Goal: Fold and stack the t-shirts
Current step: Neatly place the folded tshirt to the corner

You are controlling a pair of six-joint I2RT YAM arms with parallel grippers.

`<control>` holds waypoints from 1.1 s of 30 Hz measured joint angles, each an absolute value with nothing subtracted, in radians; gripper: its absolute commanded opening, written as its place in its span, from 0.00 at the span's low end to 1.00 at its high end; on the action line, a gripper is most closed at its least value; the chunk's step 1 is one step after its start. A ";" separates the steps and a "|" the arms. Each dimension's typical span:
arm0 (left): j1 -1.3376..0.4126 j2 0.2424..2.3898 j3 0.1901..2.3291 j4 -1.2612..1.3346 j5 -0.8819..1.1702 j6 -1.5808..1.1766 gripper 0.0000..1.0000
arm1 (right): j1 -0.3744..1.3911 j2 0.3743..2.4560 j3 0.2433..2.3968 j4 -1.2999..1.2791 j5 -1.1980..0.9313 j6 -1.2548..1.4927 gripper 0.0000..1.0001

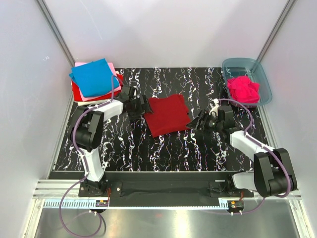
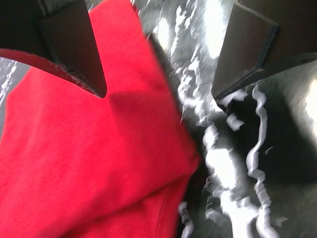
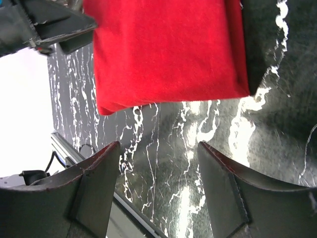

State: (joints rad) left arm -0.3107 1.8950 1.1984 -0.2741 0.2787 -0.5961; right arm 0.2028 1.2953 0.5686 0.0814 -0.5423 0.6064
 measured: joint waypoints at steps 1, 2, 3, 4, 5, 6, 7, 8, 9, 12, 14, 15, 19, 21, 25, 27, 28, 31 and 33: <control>-0.316 1.905 1.198 -0.246 0.286 -0.607 0.93 | 0.203 1.295 0.565 0.095 -0.544 0.606 0.71; -0.322 1.914 1.199 -0.215 0.289 -0.617 0.90 | 0.203 1.295 0.561 0.109 -0.545 0.606 0.71; -0.328 1.924 1.202 -0.185 0.290 -0.629 0.86 | 0.203 1.295 0.560 0.113 -0.545 0.607 0.71; -0.334 1.939 1.208 -0.156 0.296 -0.644 0.69 | 0.203 1.296 0.558 0.123 -0.547 0.607 0.71; -0.338 1.958 1.217 -0.126 0.304 -0.665 0.60 | 0.203 1.300 0.558 0.131 -0.550 0.607 0.71; -0.342 1.980 1.225 -0.098 0.307 -0.678 0.45 | 0.203 1.307 0.558 0.142 -0.553 0.607 0.71; -0.345 2.003 1.231 -0.062 0.323 -0.699 0.25 | 0.203 1.315 0.558 0.147 -0.556 0.607 0.71; -0.350 2.023 1.235 -0.036 0.326 -0.718 0.00 | 0.203 1.322 0.558 0.149 -0.561 0.607 0.71; -0.353 2.041 1.235 -0.010 0.336 -0.733 0.00 | 0.203 1.330 0.558 0.152 -0.563 0.607 0.71; -0.363 2.050 1.235 0.030 0.355 -0.755 0.00 | 0.203 1.347 0.558 0.153 -0.569 0.607 0.70; -0.364 2.049 1.256 -0.004 0.354 -0.752 0.00 | 0.203 1.349 0.558 0.154 -0.570 0.607 0.70; -0.364 2.049 1.283 -0.043 0.354 -0.742 0.00 | 0.203 1.349 0.558 0.155 -0.570 0.607 0.70; -0.361 2.047 1.453 -0.204 0.344 -0.686 0.00 | 0.203 1.334 0.544 0.175 -0.567 0.612 0.70; -0.356 2.034 1.544 -0.271 0.336 -0.654 0.00 | 0.203 1.298 0.518 0.186 -0.562 0.619 0.70; -0.323 1.976 1.642 -0.369 0.329 -0.605 0.00 | 0.203 1.193 0.465 0.191 -0.539 0.630 0.71; -0.299 1.957 1.676 -0.415 0.323 -0.586 0.00 | 0.203 1.156 0.451 0.195 -0.527 0.634 0.71; -0.285 1.952 1.694 -0.437 0.319 -0.575 0.00 | 0.203 1.144 0.446 0.198 -0.519 0.635 0.71; -0.249 1.951 1.755 -0.521 0.304 -0.544 0.00 | 0.203 1.137 0.443 0.199 -0.512 0.638 0.72; -0.228 1.952 1.804 -0.588 0.294 -0.521 0.00 | 0.203 1.140 0.443 0.199 -0.512 0.638 0.71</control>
